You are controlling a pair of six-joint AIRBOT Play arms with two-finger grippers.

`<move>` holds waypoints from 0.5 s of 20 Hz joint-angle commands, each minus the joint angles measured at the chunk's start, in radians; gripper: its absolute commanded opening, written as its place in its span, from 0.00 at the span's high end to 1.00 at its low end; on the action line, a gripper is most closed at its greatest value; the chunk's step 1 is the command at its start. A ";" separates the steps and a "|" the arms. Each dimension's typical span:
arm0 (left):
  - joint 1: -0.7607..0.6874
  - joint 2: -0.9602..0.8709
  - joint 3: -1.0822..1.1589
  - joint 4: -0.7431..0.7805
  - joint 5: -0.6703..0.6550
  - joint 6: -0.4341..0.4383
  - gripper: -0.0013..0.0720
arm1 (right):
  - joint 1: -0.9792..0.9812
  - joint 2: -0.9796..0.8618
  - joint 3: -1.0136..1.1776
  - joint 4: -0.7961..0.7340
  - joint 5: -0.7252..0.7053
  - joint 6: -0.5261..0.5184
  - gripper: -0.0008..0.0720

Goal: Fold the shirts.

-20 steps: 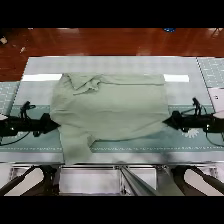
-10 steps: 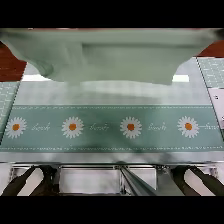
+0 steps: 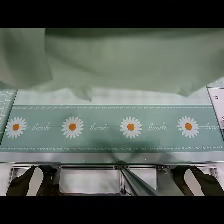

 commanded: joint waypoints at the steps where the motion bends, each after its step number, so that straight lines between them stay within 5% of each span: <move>1: -0.080 0.109 0.021 0.221 -0.008 -0.059 0.96 | 0.001 0.085 0.011 -0.144 0.078 0.068 0.96; 7: -0.178 0.147 -0.035 0.558 -0.220 -0.224 0.96 | 0.001 0.093 -0.132 -0.128 0.132 0.092 0.96; 10: -0.179 0.138 -0.245 0.504 -0.197 -0.235 0.96 | 0.001 0.084 -0.348 -0.017 0.093 0.076 0.96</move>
